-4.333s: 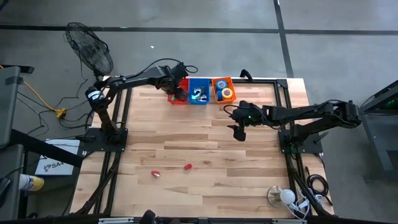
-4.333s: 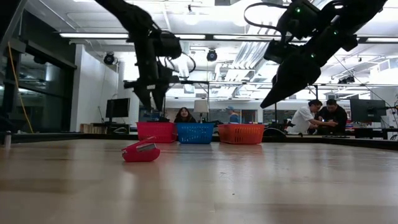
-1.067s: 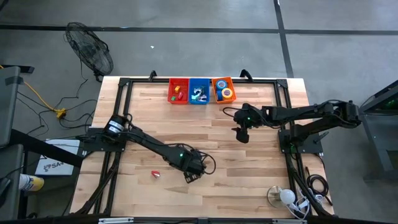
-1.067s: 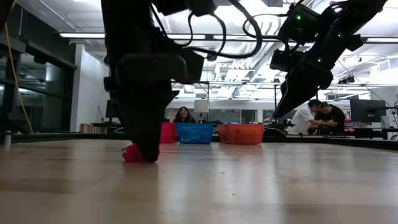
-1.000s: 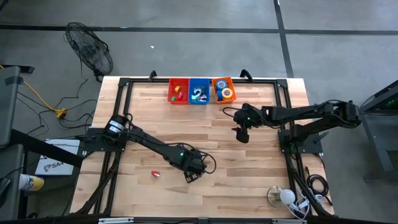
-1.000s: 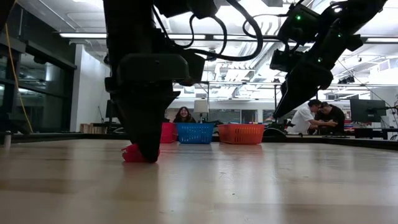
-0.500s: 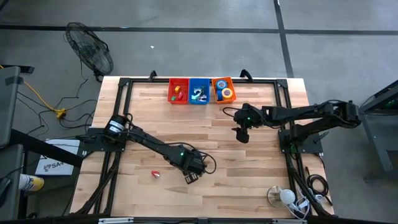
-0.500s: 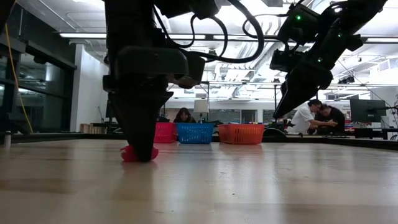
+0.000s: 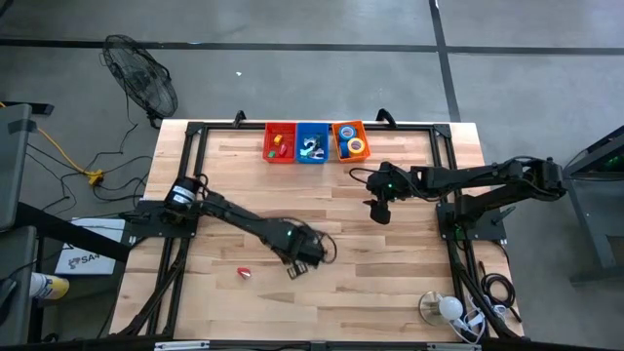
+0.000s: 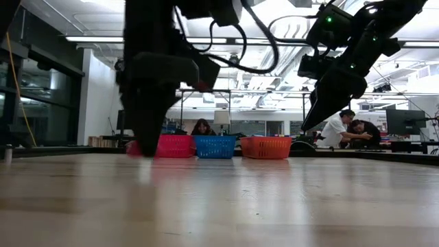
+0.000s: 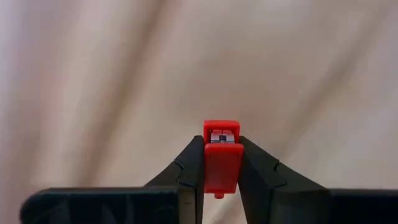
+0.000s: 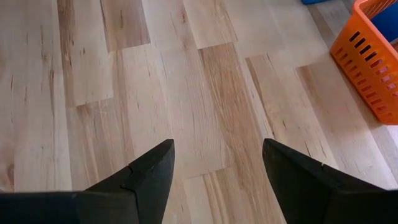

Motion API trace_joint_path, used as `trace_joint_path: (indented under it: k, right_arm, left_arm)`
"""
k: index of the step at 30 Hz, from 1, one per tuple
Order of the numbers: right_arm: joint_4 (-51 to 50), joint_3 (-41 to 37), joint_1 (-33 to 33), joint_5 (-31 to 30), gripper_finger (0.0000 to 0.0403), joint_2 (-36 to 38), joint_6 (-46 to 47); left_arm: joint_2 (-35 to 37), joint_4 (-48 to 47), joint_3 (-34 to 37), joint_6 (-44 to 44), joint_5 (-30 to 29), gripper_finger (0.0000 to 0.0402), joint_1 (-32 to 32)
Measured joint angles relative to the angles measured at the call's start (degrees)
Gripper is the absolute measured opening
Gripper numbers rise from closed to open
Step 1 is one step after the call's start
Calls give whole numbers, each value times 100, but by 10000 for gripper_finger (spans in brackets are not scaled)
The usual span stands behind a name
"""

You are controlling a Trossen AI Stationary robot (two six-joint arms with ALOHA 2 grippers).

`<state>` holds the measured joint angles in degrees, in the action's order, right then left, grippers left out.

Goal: Pick and place Stapler, Stapler remover, tape
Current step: Put the top red stapler into the red bin

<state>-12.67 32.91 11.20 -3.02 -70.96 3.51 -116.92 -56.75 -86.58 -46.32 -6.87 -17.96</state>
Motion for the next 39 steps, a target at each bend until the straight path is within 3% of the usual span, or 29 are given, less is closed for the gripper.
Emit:
trace_joint_path:
  k: [11,22,30,39]
  right_arm:
    - [2,0,0,-1,236,0,-95]
    - [4,0,0,-1,236,0,-240]
    - [52,0,0,-1,236,0,-209]
    - [52,0,1,-1,236,0,-186]
  left_arm:
    - [131,-2269,-1143,626,-1761,65,1147]
    - [388,-2497,-1590,1441,-3093,65,2569]
    - [380,-1741,-1369,1948,-3010,65,3601]
    - [382,-623,-921,2410,-1787,65,4601]
